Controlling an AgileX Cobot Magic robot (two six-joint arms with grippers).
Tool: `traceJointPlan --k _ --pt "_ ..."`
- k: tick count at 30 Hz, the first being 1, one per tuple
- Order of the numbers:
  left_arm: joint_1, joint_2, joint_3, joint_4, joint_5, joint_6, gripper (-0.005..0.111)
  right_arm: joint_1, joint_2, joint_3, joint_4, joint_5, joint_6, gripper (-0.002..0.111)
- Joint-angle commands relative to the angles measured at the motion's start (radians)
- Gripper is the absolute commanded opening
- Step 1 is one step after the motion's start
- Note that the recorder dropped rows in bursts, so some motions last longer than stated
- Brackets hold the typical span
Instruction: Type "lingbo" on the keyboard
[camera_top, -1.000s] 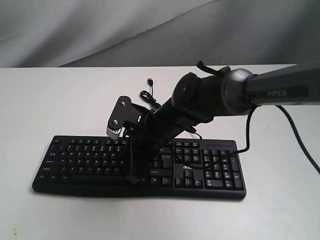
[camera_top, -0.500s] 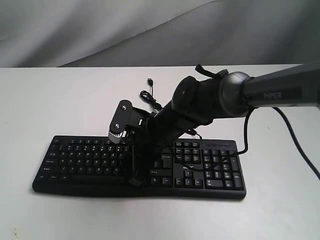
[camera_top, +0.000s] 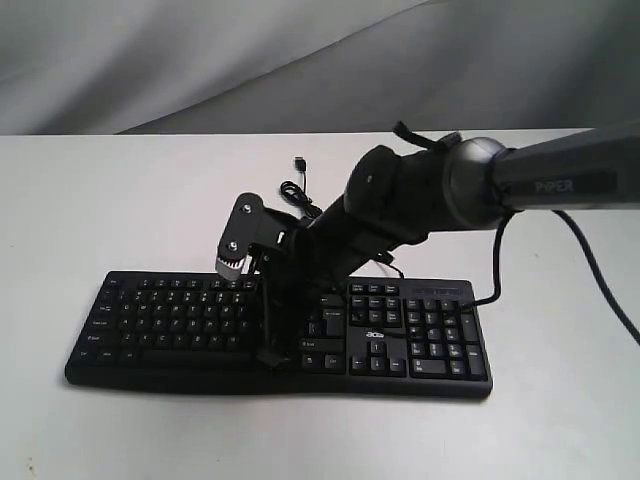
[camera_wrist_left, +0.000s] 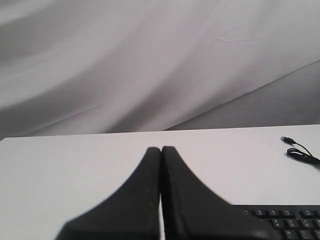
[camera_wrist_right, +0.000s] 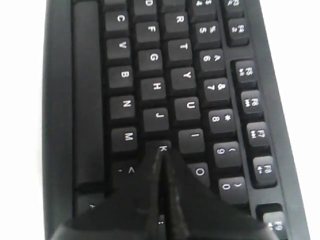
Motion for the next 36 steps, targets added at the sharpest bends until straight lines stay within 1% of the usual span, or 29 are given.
traceJointPlan --k 1,7,13,23,36 --pt "-0.007 -0.005 0.005 0.0 -0.007 -0.002 0.001 -0.002 -0.026 -0.031 0.001 -0.01 0.012 0.0" --pt "-0.007 -0.005 0.005 0.0 -0.007 -0.002 0.001 0.007 0.033 -0.098 0.015 0.006 0.017 0.0" --pt "-0.007 -0.005 0.005 0.0 -0.007 -0.002 0.001 0.003 0.053 -0.098 0.015 0.003 0.017 0.0" --pt "-0.007 -0.005 0.005 0.0 -0.007 -0.002 0.001 0.003 0.073 -0.098 0.069 -0.029 -0.033 0.0" --pt "-0.007 -0.005 0.005 0.0 -0.007 -0.002 0.001 0.003 0.096 -0.098 0.075 -0.047 -0.039 0.0"
